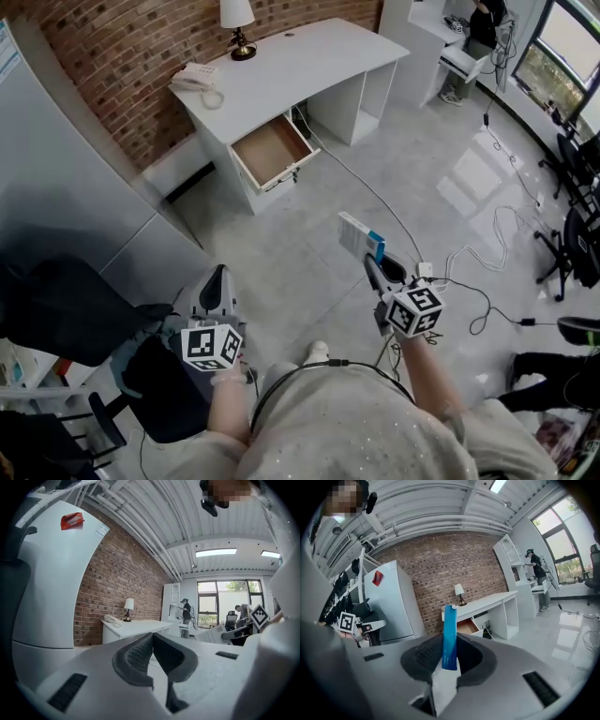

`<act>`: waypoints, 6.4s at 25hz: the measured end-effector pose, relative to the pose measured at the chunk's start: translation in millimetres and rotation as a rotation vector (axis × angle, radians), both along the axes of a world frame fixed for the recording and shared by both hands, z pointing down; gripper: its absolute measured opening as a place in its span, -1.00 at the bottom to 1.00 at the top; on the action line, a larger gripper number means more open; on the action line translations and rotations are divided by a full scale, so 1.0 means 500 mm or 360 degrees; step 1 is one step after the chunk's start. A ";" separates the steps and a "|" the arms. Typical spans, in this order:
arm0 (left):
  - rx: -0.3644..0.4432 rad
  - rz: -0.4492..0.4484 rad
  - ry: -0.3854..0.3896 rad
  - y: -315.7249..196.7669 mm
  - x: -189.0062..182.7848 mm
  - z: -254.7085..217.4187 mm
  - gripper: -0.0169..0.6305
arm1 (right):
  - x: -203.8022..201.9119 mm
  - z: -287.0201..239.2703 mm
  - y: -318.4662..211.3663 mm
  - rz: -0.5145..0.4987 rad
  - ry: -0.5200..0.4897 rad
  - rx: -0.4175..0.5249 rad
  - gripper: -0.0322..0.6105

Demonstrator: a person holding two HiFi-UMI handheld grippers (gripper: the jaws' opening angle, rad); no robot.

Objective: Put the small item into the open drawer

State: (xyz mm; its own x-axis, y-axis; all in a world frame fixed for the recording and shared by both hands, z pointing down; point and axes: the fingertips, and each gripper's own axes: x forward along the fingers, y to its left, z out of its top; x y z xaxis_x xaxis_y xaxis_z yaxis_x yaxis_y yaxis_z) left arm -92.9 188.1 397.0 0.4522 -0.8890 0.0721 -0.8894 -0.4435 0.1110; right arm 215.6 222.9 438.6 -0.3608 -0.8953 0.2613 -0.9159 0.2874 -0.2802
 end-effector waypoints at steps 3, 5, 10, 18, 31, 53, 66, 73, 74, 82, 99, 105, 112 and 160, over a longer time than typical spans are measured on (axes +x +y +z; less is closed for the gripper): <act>-0.0019 0.0000 -0.0016 -0.019 0.011 0.007 -0.93 | 0.008 0.011 -0.019 -0.0010 -0.0010 -0.0021 -0.65; -0.0022 -0.0005 -0.0021 -0.030 0.015 0.007 -0.93 | 0.012 0.019 -0.028 -0.0013 -0.0018 -0.0035 -0.65; -0.0054 -0.0012 -0.0043 -0.059 0.013 0.018 -0.93 | 0.015 0.036 -0.063 -0.0012 -0.0054 -0.0065 -0.65; -0.0066 -0.0007 -0.0074 -0.171 0.006 0.030 -0.93 | 0.011 0.061 -0.167 -0.0002 -0.0066 -0.0101 -0.65; -0.0118 0.0036 -0.0065 -0.408 0.022 0.045 -0.93 | -0.020 0.073 -0.396 -0.0032 -0.0062 -0.0169 -0.65; -0.0238 0.0068 -0.0062 -0.660 -0.002 0.161 -0.93 | -0.169 0.157 -0.690 -0.0208 -0.0025 -0.0291 -0.65; -0.0341 -0.0026 -0.0044 -0.750 -0.007 0.247 -0.93 | -0.239 0.276 -0.839 -0.0456 0.0150 -0.0412 -0.65; -0.0370 -0.0093 -0.0033 -0.801 -0.012 0.298 -0.93 | -0.281 0.358 -0.899 -0.0669 0.0340 -0.0440 -0.65; -0.0380 -0.0104 -0.0025 -0.805 -0.012 0.306 -0.93 | -0.288 0.368 -0.904 -0.0697 0.0360 -0.0444 -0.65; -0.0432 -0.0164 -0.0007 -0.811 -0.011 0.366 -0.93 | -0.327 0.445 -0.930 -0.0878 0.0660 -0.0452 -0.65; -0.0496 -0.0239 0.0009 -0.804 -0.025 0.414 -0.93 | -0.385 0.571 -0.937 -0.1110 0.1087 -0.0561 -0.64; -0.0517 -0.0250 0.0014 -0.793 -0.025 0.430 -0.93 | -0.402 0.591 -0.938 -0.1190 0.1176 -0.0550 -0.64; -0.0523 -0.0251 0.0021 -0.782 -0.021 0.433 -0.93 | -0.409 0.606 -0.944 -0.1209 0.1247 -0.0560 -0.63; -0.0324 -0.0165 -0.0037 -0.793 -0.028 0.280 -0.93 | -0.361 0.364 -0.922 -0.0927 0.0858 -0.0385 -0.88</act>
State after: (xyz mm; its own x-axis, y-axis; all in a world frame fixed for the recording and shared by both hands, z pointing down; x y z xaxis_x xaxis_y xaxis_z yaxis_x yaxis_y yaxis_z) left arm -106.9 -208.5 536.8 0.3552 -0.8967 0.2640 -0.9324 -0.3200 0.1679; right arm 35.3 -238.3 620.6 -0.5194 -0.5008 0.6924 -0.6655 0.7454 0.0400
